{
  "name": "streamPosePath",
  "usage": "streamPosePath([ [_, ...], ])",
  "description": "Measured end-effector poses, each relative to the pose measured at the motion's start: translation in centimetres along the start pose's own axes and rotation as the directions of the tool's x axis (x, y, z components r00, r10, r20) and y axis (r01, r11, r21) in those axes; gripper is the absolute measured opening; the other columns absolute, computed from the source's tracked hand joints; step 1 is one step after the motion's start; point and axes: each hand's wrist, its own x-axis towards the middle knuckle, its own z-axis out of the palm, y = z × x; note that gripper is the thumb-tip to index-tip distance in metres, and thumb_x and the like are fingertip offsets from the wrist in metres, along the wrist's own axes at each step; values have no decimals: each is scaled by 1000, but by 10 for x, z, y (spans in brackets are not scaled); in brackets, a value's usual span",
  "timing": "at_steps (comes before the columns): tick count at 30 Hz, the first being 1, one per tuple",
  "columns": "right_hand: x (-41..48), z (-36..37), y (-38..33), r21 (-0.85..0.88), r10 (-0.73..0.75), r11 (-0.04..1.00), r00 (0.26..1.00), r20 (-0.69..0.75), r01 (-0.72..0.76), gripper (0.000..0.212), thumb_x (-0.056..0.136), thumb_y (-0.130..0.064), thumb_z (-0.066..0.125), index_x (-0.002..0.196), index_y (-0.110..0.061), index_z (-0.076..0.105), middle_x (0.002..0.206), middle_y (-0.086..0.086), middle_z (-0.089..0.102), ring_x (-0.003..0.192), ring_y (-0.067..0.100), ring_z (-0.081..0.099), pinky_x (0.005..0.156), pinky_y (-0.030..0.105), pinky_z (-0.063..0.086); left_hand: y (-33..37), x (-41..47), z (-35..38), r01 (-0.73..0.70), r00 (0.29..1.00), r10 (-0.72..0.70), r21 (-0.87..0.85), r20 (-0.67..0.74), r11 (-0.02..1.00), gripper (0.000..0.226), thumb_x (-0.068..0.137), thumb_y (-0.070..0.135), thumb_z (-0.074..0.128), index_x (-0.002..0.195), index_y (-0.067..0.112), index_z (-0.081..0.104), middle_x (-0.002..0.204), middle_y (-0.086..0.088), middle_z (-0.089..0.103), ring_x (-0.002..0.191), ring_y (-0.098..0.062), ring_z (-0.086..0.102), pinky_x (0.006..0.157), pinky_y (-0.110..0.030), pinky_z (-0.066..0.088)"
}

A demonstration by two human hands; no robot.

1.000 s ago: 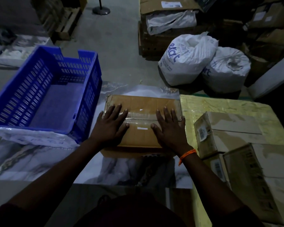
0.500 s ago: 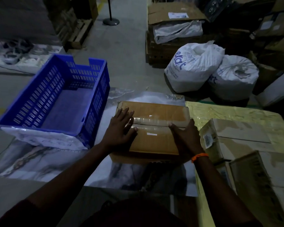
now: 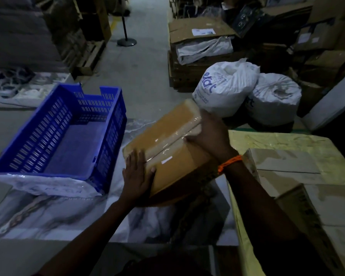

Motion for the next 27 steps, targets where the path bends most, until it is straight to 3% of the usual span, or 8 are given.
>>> streamPosePath([
  [3,-5,-1,-55,-142,-156,977,987,21,158,106,71,-48,89,156,-15,33,146,15,47,133,37,46,104,47,46,-12,-12,-9,155,986,-154,-7,70,988,100,65,102,-2,144,50,-33,155,16,-42,155,-19,-23,122,-61,-9],
  [6,-20,0,-89,-227,-302,922,949,86,314,106,78,-46,84,160,-16,25,150,11,43,133,35,44,101,47,45,-28,-26,-25,147,987,-146,-16,68,989,121,62,106,17,148,39,-36,161,10,-40,152,-16,-30,121,-58,-15],
  [9,-40,4,-103,-249,-445,849,885,138,466,105,80,-42,85,161,-16,24,157,10,39,138,33,42,106,47,42,-31,-37,-50,-37,998,31,-104,-55,994,126,73,94,45,158,32,-25,164,13,-34,152,-9,-28,125,-55,-7],
  [13,-66,23,-101,-217,-612,747,778,145,628,94,78,-28,87,157,-19,37,158,8,45,141,30,45,113,47,39,-2,-30,-96,-272,939,204,-237,-276,933,117,84,77,58,163,18,-4,172,3,-11,159,-17,-4,127,-46,11],
  [17,-76,39,-78,-146,-705,687,702,105,712,71,88,-35,74,151,-26,42,155,5,49,140,28,48,117,47,32,15,-8,-130,-480,851,449,-58,-271,875,75,98,58,53,155,10,39,167,-7,28,156,-25,20,127,-43,23],
  [19,-77,41,-66,-143,-707,690,703,79,709,73,86,-41,71,150,-25,39,154,8,51,139,31,50,114,47,27,18,-3,-130,-519,843,504,-32,-188,854,61,101,53,50,147,14,52,162,-3,39,155,-20,25,125,-46,26],
  [23,-83,45,-58,-79,-673,732,737,71,676,68,90,-48,62,149,-21,43,153,9,52,140,31,49,115,51,29,16,-2,-120,-518,843,508,-16,-178,855,52,100,46,55,141,15,59,158,0,44,153,-17,28,125,-31,24],
  [27,-98,53,-64,-139,-483,860,872,81,490,81,94,-72,45,150,-15,47,156,10,48,144,29,44,119,58,31,10,-14,-109,-586,794,576,7,-195,811,52,97,43,60,136,9,62,154,-9,48,152,-28,30,124,-32,24],
])
